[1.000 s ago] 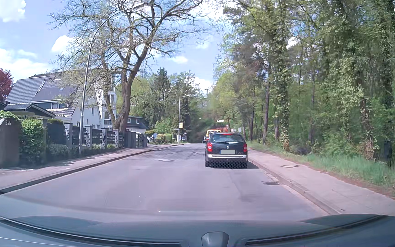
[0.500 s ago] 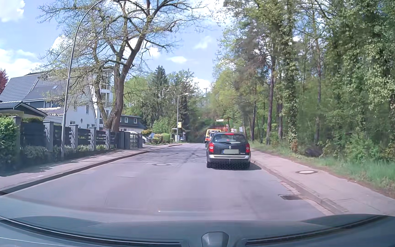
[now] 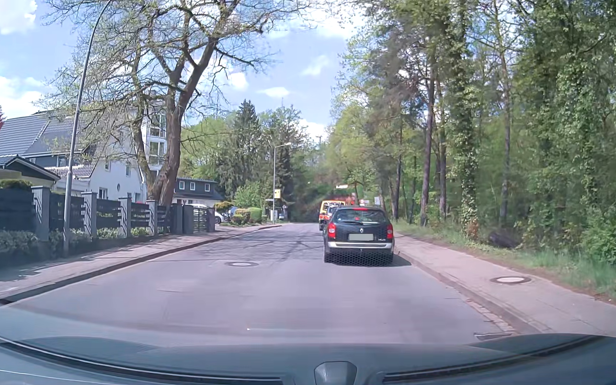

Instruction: Follow the waypoints while adhering to traffic rules and regulations

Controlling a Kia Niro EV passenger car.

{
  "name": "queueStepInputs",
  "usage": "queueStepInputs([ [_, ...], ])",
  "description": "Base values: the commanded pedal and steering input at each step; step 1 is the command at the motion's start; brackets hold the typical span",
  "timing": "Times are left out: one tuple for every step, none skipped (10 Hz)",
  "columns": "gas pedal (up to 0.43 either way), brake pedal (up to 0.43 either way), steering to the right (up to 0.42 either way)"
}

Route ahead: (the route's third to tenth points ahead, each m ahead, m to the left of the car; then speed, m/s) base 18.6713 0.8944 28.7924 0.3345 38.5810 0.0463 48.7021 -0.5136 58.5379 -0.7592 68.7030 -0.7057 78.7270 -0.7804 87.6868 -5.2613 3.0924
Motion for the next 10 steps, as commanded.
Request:
queueStepInputs([
  [0.000,0.000,0.020],
  [0.000,0.000,0.021],
  [0.000,0.000,0.021],
  [0.000,0.000,0.024],
  [0.000,0.000,0.024],
  [0.000,0.000,0.025],
  [0.000,0.006,0.025],
  [0.000,0.006,0.025],
  [0.000,0.012,0.025],
  [0.000,0.012,0.026],
])
